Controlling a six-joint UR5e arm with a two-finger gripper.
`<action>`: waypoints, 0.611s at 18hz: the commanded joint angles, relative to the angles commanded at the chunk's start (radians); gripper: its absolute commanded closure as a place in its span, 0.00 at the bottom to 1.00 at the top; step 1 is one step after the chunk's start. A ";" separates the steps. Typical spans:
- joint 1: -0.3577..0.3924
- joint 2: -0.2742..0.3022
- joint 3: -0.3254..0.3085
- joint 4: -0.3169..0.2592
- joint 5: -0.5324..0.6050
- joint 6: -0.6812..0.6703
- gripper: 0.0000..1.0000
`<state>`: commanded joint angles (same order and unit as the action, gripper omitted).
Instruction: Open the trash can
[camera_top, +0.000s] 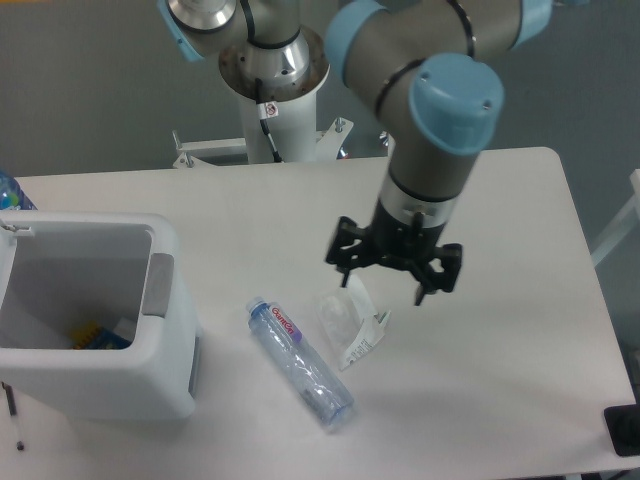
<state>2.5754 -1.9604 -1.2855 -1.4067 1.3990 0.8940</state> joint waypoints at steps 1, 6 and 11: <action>0.018 -0.005 -0.003 0.020 0.002 0.031 0.00; 0.091 -0.026 -0.035 0.065 0.015 0.221 0.00; 0.155 -0.028 -0.057 0.061 0.029 0.425 0.00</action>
<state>2.7304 -1.9880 -1.3422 -1.3453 1.4281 1.3189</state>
